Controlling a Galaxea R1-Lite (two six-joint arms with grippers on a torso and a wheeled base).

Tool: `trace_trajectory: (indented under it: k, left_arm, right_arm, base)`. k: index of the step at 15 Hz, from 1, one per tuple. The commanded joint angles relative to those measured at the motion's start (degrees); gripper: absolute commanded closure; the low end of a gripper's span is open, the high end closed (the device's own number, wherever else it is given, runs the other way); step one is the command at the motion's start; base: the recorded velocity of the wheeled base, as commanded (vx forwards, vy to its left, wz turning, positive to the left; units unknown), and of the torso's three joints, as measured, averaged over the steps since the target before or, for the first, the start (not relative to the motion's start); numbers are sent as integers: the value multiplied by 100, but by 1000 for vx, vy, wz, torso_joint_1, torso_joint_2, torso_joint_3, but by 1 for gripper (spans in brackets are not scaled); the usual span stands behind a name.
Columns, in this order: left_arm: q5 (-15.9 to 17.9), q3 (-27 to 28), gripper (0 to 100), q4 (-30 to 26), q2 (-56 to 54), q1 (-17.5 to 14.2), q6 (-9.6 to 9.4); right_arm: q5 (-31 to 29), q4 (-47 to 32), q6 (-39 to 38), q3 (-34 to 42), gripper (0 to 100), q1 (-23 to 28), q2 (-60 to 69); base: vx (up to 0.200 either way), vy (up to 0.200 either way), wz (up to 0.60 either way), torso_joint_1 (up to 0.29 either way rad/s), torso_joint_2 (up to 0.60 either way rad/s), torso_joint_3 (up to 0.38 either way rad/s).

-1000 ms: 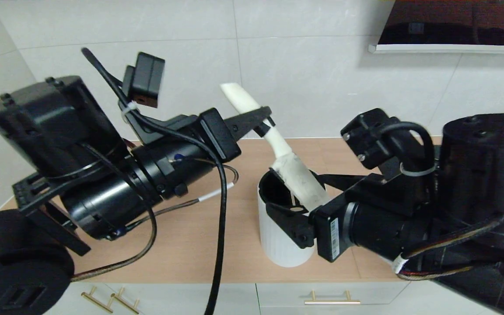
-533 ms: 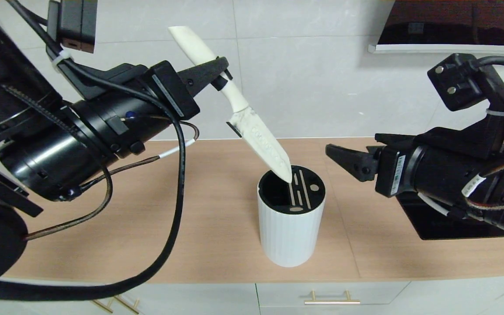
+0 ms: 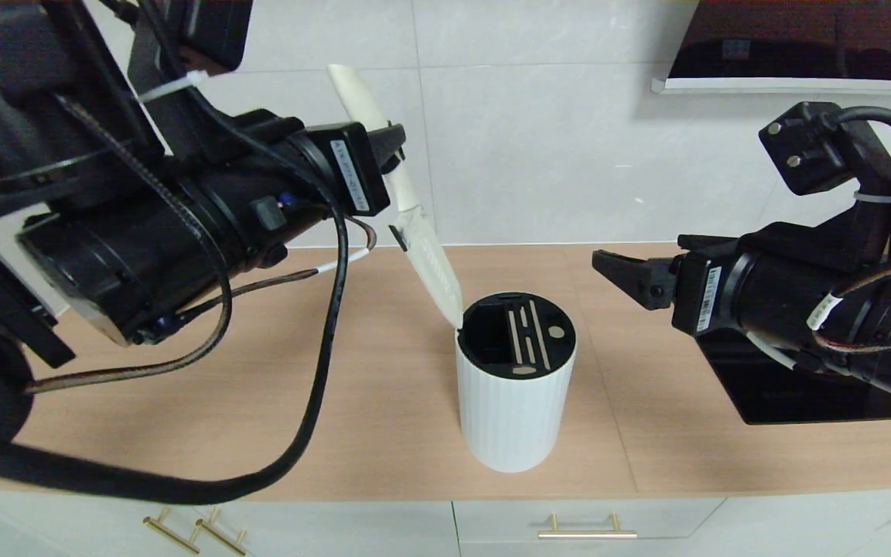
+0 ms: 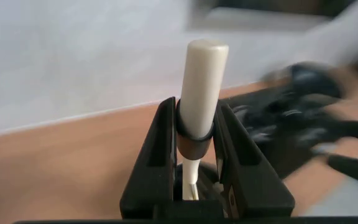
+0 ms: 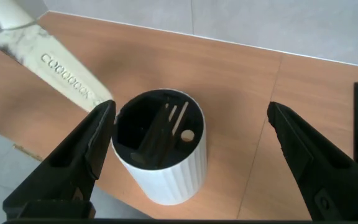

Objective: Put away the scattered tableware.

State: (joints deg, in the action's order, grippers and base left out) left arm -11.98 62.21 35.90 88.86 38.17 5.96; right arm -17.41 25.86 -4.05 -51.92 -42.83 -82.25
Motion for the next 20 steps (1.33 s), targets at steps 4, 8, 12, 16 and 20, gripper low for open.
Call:
trace_trajectory:
  k: [4, 8, 12, 16, 20]
  left_arm:
    - [-735, 494, 100, -575, 211, 516, -350]
    - [-920, 512, 100, -567, 439, 771, -350]
    - [-1122, 661, 100, -514, 756, 912, -289]
    - [-1315, 977, 100, -461, 1046, 938, -297]
    - [-1333, 969, 100, -417, 1248, 1017, -289]
  right_arm:
    - [18, 7, 27, 6, 0, 204, -204]
    - [18, 16, 27, 6, 0, 222, -239]
    - [18, 16, 36, 6, 0, 284, -230]
    - [18, 25, 36, 6, 0, 284, -230]
    - [18, 16, 36, 15, 0, 284, -256]
  base:
    - [0, 0, 0, 0, 0, 0]
    - [0, 0, 0, 0, 0, 0]
    - [0, 0, 0, 0, 0, 0]
    - [0, 0, 0, 0, 0, 0]
    - [0, 0, 0, 0, 0, 0]
